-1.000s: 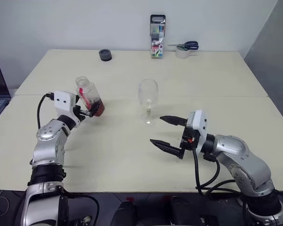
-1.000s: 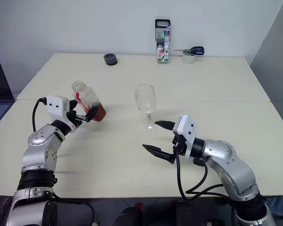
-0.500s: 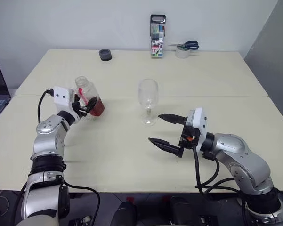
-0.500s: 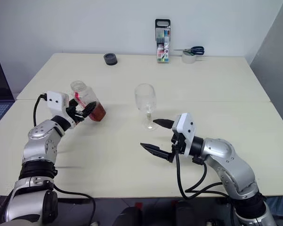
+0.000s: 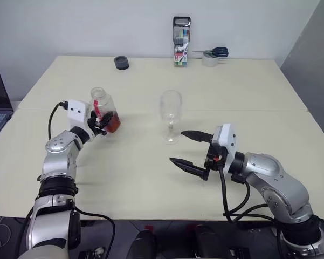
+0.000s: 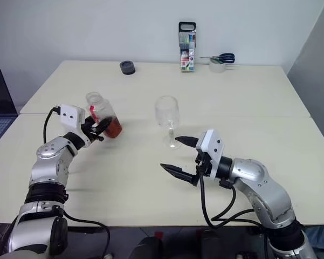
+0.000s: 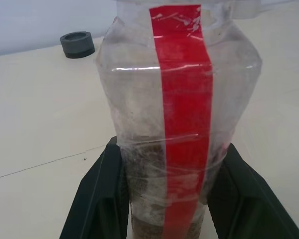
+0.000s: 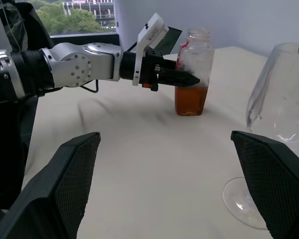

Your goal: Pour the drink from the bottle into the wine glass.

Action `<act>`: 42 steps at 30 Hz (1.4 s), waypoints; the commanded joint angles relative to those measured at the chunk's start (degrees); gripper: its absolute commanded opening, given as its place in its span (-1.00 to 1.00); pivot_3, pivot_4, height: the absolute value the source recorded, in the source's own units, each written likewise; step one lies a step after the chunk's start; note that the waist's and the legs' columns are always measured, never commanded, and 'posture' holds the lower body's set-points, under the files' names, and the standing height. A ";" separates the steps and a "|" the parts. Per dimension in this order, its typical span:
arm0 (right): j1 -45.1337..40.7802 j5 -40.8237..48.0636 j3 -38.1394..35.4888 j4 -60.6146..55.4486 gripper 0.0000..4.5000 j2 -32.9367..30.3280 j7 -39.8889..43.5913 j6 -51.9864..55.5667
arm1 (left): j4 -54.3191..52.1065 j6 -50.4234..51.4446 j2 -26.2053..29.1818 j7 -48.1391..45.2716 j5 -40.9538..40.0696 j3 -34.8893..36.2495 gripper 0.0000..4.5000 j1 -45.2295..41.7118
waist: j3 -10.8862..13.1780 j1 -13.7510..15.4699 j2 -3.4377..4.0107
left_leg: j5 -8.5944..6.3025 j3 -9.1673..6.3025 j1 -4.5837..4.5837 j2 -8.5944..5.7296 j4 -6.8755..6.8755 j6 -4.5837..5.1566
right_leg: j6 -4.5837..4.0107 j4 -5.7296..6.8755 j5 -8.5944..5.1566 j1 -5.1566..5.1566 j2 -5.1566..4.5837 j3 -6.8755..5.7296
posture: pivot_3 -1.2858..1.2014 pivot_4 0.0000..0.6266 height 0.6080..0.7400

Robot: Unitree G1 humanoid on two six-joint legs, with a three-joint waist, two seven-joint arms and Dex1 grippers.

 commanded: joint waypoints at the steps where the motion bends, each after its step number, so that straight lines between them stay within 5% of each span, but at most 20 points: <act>1: 0.52 1.92 -3.99 -3.73 1.00 -0.87 -1.45 0.51 | -8.51 -1.93 0.14 2.30 2.90 -2.13 -0.25 -3.20 | 0.01 0.07 -0.02 | 0.03 -0.04 -0.08 -0.01 0.01 -0.05 | 0.00 -0.01 0.00 -0.04 -0.01 -0.04 | 0.03 -0.52 1.00; 19: -4.99 -0.46 -5.81 0.42 1.00 1.76 -10.05 3.35 | -1.02 -23.92 2.36 8.84 24.71 -16.33 -0.25 -15.89 | 0.02 -0.06 -0.03 | 0.04 0.02 -0.21 -0.05 0.01 -0.06 | 0.00 -0.03 0.00 -0.14 -0.01 -0.04 | 0.03 -0.52 1.00; 42: -6.89 -4.96 -6.94 3.63 1.00 3.01 -13.14 -0.43 | 11.73 -45.26 5.78 21.42 41.85 -23.24 -0.25 -25.31 | 0.02 -0.18 -0.03 | 0.11 0.14 -0.89 -0.09 0.07 -0.16 | -0.01 0.17 0.02 -0.95 -0.02 0.05 | 0.03 -0.52 1.00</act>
